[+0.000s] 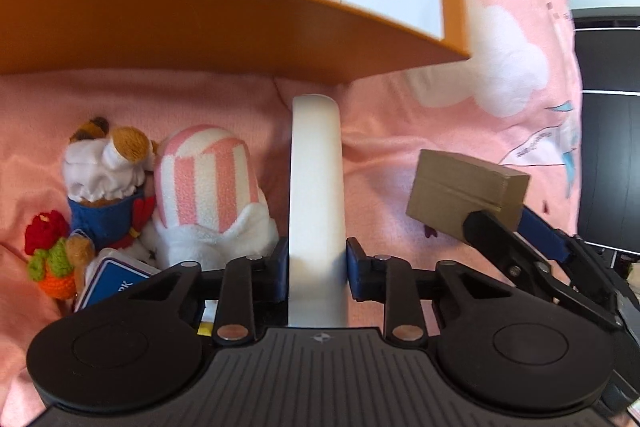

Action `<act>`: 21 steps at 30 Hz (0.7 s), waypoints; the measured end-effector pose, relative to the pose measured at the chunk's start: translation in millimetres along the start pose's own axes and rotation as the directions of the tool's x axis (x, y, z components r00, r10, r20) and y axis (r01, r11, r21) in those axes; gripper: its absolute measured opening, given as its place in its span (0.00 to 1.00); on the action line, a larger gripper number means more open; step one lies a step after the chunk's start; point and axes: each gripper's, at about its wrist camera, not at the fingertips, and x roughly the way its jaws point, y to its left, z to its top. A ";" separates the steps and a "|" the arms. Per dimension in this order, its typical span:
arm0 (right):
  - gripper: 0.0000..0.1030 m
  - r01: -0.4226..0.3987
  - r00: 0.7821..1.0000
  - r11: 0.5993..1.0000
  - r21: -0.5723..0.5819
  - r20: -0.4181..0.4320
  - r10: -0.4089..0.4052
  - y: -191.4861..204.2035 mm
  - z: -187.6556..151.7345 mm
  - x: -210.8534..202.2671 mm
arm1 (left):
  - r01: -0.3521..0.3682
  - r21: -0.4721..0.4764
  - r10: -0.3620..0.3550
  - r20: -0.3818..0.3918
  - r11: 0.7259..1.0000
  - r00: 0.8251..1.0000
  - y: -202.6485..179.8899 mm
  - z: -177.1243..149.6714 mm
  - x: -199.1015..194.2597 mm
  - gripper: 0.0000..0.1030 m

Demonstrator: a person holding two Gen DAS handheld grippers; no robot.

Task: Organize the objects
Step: 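Grasp the white cylindrical case with left gripper while right holds tan box, then carry the white case into the orange box and lay it down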

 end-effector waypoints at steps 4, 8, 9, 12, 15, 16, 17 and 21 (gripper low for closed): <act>0.58 -0.021 1.000 1.000 -0.003 0.007 0.021 2.4 2.9 -5.0 | 0.039 0.021 -0.040 0.052 0.999 0.998 2.4 -4.0 -19.3 0.30; 0.58 -0.026 0.999 0.999 -0.022 0.030 0.026 8.9 7.2 -13.5 | 0.111 0.034 -0.114 0.105 0.993 0.988 7.0 -7.1 -40.0 0.30; 0.58 -0.025 0.999 0.999 -0.030 0.037 0.026 11.0 8.9 -16.1 | 0.124 0.039 -0.128 0.117 0.992 0.985 7.9 -7.6 -45.6 0.30; 0.58 -0.033 0.997 0.998 -0.057 0.066 0.037 18.1 15.3 -27.5 | 0.165 0.053 -0.171 0.137 0.985 0.976 8.6 -11.7 -58.4 0.30; 0.58 -0.041 0.995 0.995 -0.089 0.091 0.049 26.5 22.8 -40.3 | 0.200 0.067 -0.209 0.154 0.977 0.966 10.8 -15.7 -75.1 0.30; 0.58 -0.041 0.994 0.994 -0.100 0.098 0.051 28.8 25.3 -44.6 | 0.211 0.070 -0.220 0.163 0.975 0.962 11.3 -16.9 -80.1 0.30; 0.58 -0.040 0.993 0.993 -0.108 0.106 0.052 31.2 27.5 -48.6 | 0.217 0.074 -0.227 0.180 0.973 0.957 12.1 -18.0 -86.5 0.30; 0.58 -0.042 0.987 0.989 -0.140 0.149 0.063 39.6 38.1 -64.7 | 0.244 0.093 -0.260 0.262 0.965 0.929 10.8 -18.4 -111.1 0.30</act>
